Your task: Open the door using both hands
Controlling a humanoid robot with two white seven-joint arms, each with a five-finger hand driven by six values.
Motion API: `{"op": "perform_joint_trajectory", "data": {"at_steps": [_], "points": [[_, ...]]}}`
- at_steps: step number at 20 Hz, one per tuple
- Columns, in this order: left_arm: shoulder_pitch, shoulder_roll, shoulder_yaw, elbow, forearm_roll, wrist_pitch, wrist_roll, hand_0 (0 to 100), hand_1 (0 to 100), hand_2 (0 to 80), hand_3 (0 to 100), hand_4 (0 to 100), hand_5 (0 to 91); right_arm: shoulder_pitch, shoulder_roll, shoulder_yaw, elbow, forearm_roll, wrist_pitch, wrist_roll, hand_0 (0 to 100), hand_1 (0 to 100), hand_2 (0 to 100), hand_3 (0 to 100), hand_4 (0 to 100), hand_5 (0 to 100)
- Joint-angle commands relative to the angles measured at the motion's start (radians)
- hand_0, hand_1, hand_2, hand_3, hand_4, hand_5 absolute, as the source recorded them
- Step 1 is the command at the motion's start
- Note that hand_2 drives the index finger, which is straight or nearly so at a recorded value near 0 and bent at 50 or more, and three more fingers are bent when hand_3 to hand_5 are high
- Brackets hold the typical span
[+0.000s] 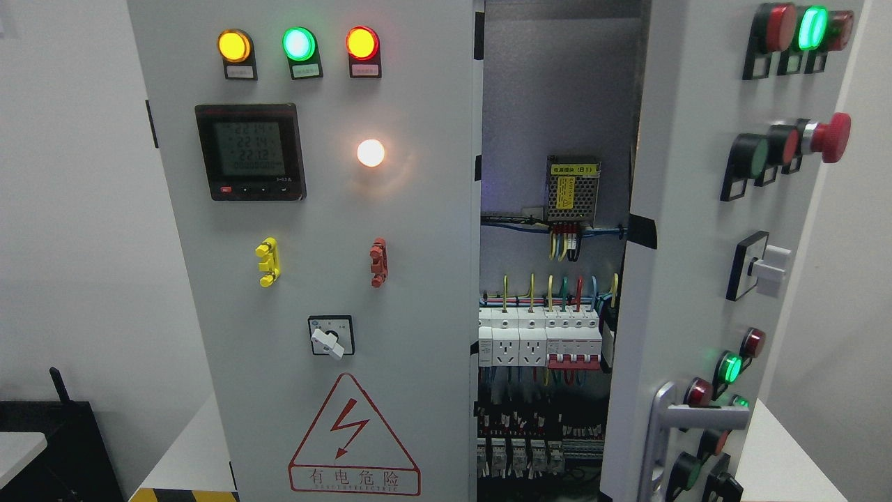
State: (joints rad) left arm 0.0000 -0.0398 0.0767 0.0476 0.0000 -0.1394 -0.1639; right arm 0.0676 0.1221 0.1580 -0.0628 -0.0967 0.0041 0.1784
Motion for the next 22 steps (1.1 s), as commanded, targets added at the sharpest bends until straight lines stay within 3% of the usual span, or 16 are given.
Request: {"op": "perform_joint_trajectory", "data": {"at_steps": [1,22], "points": [[-0.002,0.000,0.000,0.000,-0.009,0.000,0.000,0,0,0.0,0,0,0.0,0.000,0.001,0.000,0.000,0.000,-0.001,-0.001,38,0,0,0,0,0],[-0.002,0.000,0.000,0.000,-0.009,0.000,0.000,0,0,0.0,0,0,0.0,0.000,0.001,0.000,0.000,0.000,-0.001,-0.001,38,0,0,0,0,0]]}}
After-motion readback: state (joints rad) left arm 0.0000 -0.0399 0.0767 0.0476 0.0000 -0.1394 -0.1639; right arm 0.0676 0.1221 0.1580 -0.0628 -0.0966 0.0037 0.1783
